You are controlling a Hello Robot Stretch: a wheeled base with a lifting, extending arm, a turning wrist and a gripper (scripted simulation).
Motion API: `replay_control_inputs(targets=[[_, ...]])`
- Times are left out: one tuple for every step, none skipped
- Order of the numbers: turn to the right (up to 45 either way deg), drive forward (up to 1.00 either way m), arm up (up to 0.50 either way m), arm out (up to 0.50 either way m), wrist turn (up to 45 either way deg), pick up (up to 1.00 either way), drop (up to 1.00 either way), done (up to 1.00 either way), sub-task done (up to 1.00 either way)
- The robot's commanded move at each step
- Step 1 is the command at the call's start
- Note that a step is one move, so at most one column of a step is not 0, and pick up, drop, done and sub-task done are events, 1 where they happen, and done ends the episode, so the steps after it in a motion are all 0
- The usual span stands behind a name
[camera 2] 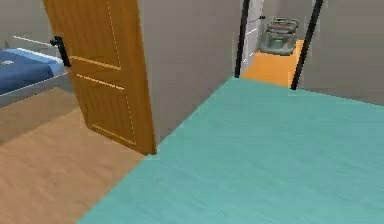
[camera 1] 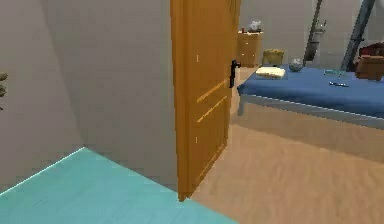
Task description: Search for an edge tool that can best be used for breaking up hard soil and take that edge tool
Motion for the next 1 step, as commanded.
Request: replay_control_inputs(targets=[[24.0, 0.00, 0.00, 0.00, 0.0, 0.00, 0.00, 0.00, 0.00]])
